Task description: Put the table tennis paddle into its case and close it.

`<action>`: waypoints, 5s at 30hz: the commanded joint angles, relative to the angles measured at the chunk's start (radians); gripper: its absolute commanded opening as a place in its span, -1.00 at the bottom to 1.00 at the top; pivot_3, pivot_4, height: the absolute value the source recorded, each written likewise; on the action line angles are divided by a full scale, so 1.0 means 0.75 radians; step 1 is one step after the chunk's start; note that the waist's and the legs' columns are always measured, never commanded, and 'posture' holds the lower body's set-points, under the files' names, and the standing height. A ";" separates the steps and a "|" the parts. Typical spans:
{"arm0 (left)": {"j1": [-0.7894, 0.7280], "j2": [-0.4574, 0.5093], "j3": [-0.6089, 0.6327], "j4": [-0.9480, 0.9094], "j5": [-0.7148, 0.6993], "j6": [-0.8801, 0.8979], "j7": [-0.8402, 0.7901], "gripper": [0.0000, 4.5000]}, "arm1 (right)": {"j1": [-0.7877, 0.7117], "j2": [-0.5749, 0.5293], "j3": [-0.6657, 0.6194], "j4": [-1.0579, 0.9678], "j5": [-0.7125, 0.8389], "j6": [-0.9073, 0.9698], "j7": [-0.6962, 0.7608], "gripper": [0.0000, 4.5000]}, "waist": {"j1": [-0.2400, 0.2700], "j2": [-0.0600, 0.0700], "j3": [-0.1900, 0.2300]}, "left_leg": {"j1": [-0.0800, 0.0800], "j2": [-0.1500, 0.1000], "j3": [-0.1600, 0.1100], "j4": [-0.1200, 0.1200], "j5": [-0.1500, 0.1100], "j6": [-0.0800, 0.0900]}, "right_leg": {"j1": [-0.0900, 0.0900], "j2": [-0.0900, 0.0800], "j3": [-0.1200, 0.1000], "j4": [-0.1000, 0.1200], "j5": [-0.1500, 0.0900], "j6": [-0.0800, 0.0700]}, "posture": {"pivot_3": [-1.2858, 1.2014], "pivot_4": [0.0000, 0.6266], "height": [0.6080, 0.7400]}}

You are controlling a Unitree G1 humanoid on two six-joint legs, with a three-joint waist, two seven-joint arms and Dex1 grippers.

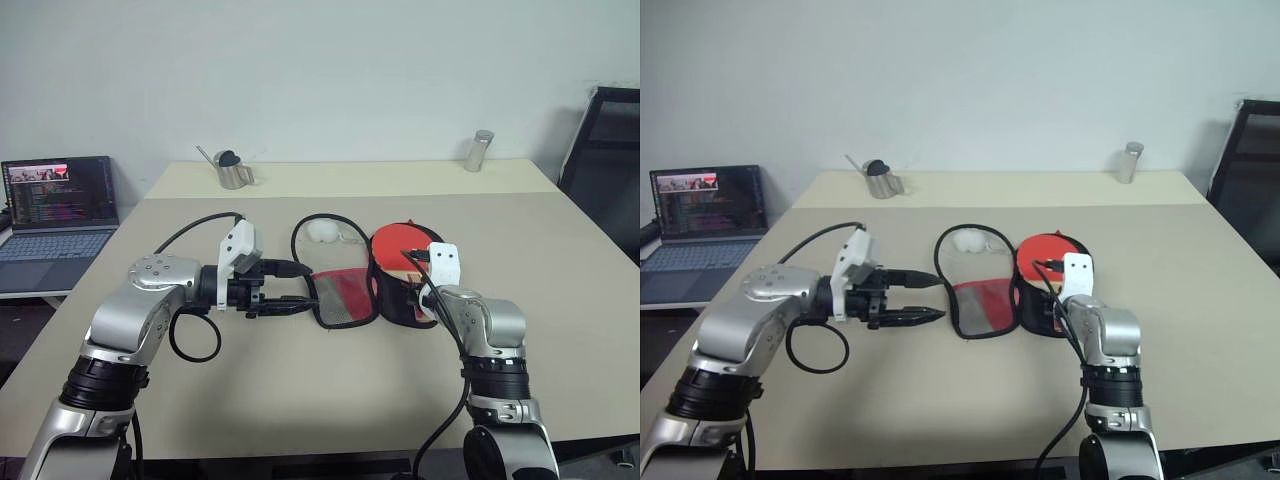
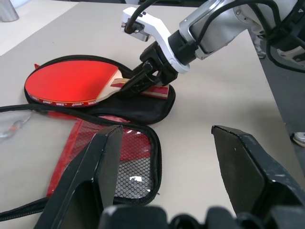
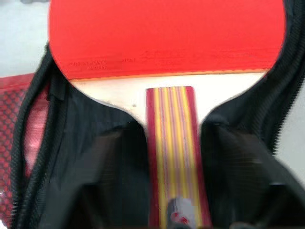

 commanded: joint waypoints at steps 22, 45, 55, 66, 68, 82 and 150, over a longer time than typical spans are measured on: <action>0.008 -0.025 0.040 0.035 0.039 -0.059 0.065 0.45 | 0.051 -0.316 0.093 -0.555 0.253 0.414 0.375 0.98 | 0.001 0.000 0.000 | -0.001 0.000 0.000 -0.001 0.000 0.000 | -0.001 0.000 0.000 -0.001 0.000 0.000 | 0.03 -0.52 1.00; -0.255 -0.054 -0.034 0.993 0.434 -0.598 0.072 0.45 | 0.011 -1.139 -0.008 -0.789 0.769 0.034 1.198 0.98 | 0.007 -0.004 0.002 | -0.003 0.000 -0.001 0.000 -0.001 0.001 | -0.001 0.000 -0.002 -0.004 0.000 0.001 | 0.03 -0.52 1.00; -0.462 -0.264 -0.098 1.475 0.635 -0.848 0.275 0.45 | 0.021 -1.169 0.025 -0.754 0.776 -0.045 1.181 0.98 | 0.021 -0.007 0.004 | -0.004 0.000 -0.001 0.001 -0.001 0.001 | -0.001 -0.001 -0.003 -0.004 0.000 0.001 | 0.03 -0.52 1.00; -0.609 -0.451 -0.098 1.739 0.740 -0.929 0.438 0.45 | 0.060 -1.183 0.009 -0.771 0.786 -0.056 1.131 0.98 | 0.041 -0.007 0.004 | -0.004 0.000 -0.002 0.002 0.000 0.001 | -0.001 -0.002 -0.004 -0.002 0.000 0.001 | 0.03 -0.52 1.00; -0.642 -0.485 -0.092 1.750 0.741 -0.936 0.437 0.45 | 0.076 -1.202 -0.010 -0.774 0.790 -0.053 1.134 0.98 | 0.049 -0.008 0.004 | -0.004 -0.001 -0.002 0.003 0.000 0.001 | 0.000 -0.002 -0.005 -0.002 0.000 0.001 | 0.03 -0.52 1.00; -0.931 -0.780 -0.054 1.815 0.734 -0.976 0.405 0.45 | 0.210 -1.360 -0.208 -0.820 0.858 0.001 1.103 0.98 | 0.063 -0.009 0.005 | -0.011 -0.003 -0.008 0.004 0.000 0.001 | 0.000 -0.005 -0.019 -0.007 0.000 0.001 | 0.03 -0.52 1.00; -0.446 -0.288 0.078 0.650 0.298 -0.365 -0.069 0.45 | 0.025 -0.617 0.142 0.392 0.261 -0.435 0.635 0.98 | 0.031 -0.008 0.004 | -0.002 -0.001 -0.001 0.005 0.000 0.000 | 0.001 -0.003 -0.004 0.001 0.000 0.001 | 0.03 -0.52 1.00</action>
